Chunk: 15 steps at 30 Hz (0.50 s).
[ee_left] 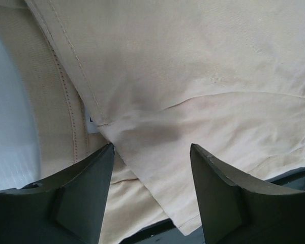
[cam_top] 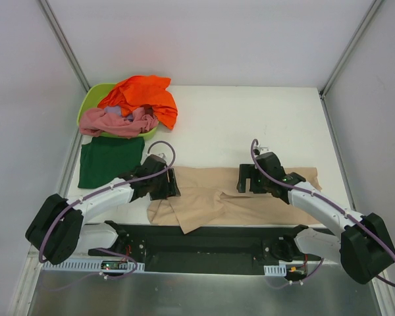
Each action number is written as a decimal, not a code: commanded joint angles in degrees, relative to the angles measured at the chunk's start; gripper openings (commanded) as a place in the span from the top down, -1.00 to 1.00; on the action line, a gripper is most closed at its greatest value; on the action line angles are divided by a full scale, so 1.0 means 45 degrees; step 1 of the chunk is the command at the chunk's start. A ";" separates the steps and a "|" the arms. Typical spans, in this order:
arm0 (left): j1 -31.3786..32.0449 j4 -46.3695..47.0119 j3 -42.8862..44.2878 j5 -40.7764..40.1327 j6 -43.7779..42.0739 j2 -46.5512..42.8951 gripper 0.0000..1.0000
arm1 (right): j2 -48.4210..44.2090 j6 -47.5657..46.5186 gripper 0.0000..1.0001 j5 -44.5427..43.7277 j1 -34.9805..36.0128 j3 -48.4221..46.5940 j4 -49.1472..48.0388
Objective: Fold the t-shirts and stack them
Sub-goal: Fold the other side of the tshirt into a rectangle
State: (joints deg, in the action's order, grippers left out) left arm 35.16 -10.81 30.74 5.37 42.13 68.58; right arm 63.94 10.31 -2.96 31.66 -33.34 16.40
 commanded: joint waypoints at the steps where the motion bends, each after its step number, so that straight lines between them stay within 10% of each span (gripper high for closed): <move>1: -0.0078 -0.0157 0.0454 -0.0332 -0.0241 0.0443 -0.14 | -0.0186 0.0093 -0.92 0.0189 -0.0141 0.0144 -0.0227; 15: -0.0078 -0.0157 0.0766 -0.1114 -0.0319 0.0112 0.17 | 0.0361 -0.0024 -0.93 0.0326 -0.0317 0.0164 -0.0266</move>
State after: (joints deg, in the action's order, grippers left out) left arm 35.16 -11.27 31.73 2.87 41.89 70.04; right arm 65.17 10.28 -2.09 30.74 -32.75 16.23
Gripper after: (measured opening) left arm 0.421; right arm 0.961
